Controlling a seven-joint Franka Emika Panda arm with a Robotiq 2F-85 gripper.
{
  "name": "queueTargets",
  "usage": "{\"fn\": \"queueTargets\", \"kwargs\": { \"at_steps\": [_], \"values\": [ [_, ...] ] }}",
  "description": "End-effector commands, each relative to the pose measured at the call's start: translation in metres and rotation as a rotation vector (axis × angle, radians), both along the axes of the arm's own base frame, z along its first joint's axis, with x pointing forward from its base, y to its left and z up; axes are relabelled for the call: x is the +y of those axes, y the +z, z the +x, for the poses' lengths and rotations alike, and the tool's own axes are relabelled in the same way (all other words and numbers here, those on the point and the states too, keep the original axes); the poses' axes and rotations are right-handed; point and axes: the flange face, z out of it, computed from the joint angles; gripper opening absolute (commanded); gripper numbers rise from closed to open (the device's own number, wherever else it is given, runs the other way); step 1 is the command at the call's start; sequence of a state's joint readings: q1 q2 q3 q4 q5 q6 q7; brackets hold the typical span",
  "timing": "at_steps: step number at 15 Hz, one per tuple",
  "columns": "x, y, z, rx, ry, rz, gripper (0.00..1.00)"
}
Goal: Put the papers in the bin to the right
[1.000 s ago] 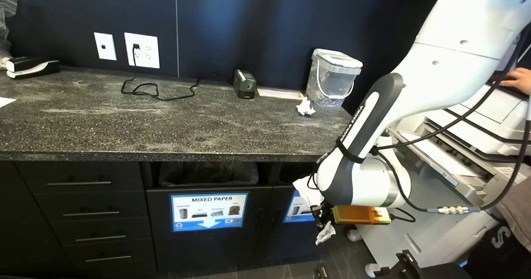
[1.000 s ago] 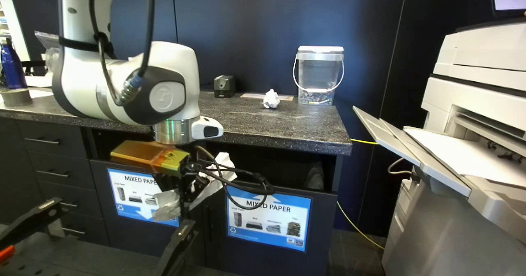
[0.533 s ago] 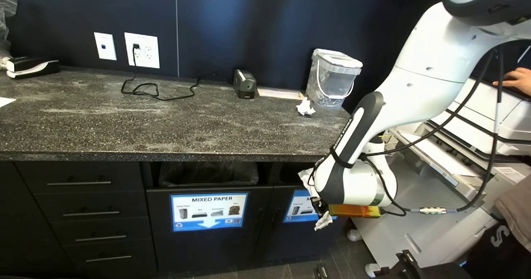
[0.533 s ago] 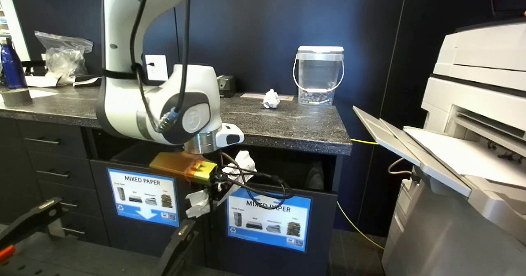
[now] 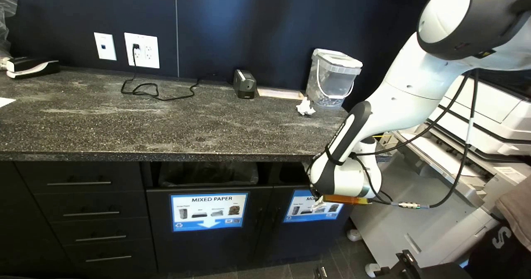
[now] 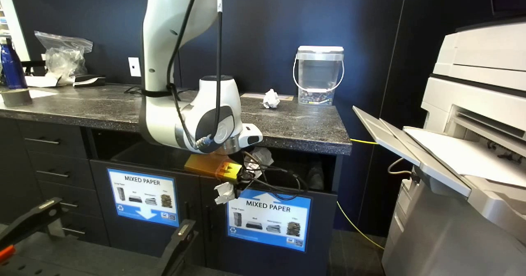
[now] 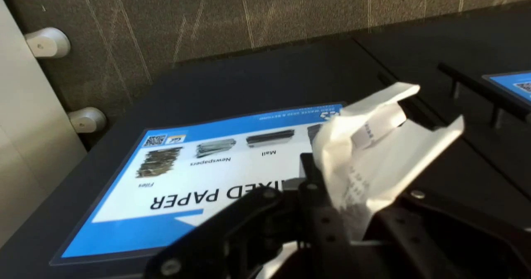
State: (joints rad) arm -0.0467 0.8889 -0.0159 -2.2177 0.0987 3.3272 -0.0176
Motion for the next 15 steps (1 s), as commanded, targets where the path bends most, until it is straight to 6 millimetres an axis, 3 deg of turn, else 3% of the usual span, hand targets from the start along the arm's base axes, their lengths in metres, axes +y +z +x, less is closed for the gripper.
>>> {"fn": "queueTargets", "kwargs": {
  "at_steps": [1,7,12,15],
  "values": [
    [-0.004,-0.004,0.033,-0.087,0.010,-0.008,0.12],
    [-0.013,-0.003,0.073,-0.224,0.011,-0.019,0.12],
    [-0.021,-0.013,0.073,-0.321,0.012,-0.012,0.12],
    [-0.023,-0.005,0.073,-0.373,0.024,0.000,0.13]
  ]
}}
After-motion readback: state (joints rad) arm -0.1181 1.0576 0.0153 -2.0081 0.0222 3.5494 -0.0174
